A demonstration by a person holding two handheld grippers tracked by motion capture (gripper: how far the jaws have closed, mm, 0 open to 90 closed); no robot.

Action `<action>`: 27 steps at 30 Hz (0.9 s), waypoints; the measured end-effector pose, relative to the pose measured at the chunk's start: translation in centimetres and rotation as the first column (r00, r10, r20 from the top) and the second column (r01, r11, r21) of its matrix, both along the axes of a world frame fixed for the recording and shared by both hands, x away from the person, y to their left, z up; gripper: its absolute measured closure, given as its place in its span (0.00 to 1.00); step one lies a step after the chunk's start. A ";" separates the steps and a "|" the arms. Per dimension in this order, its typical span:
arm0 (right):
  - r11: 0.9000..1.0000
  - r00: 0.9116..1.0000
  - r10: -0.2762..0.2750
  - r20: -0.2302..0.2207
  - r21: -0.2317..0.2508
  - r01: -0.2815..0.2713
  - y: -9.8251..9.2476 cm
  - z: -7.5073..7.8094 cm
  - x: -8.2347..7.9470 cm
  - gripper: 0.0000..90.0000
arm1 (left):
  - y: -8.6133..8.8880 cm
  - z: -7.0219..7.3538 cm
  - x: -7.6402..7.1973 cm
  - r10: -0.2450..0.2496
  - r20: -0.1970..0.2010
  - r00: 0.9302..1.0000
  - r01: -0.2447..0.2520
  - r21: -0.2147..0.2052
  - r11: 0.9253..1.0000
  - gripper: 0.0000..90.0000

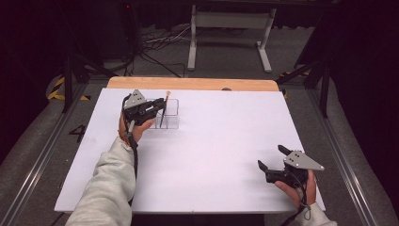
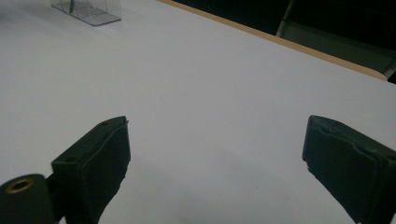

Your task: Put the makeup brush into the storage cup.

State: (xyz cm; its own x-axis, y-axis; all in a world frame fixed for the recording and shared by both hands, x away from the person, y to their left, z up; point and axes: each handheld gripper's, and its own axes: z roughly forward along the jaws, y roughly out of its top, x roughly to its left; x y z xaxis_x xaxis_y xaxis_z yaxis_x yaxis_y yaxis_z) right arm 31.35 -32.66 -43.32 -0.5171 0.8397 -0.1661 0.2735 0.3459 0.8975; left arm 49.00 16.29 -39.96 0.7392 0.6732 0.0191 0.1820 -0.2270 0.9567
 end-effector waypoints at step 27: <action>1.000 1.000 -0.001 0.003 -0.003 0.001 0.1 0.0 0.0 0.09 | 1.7 2.0 -2.6 0.025 0.076 0.997 -0.029 0.046 0.999 0.44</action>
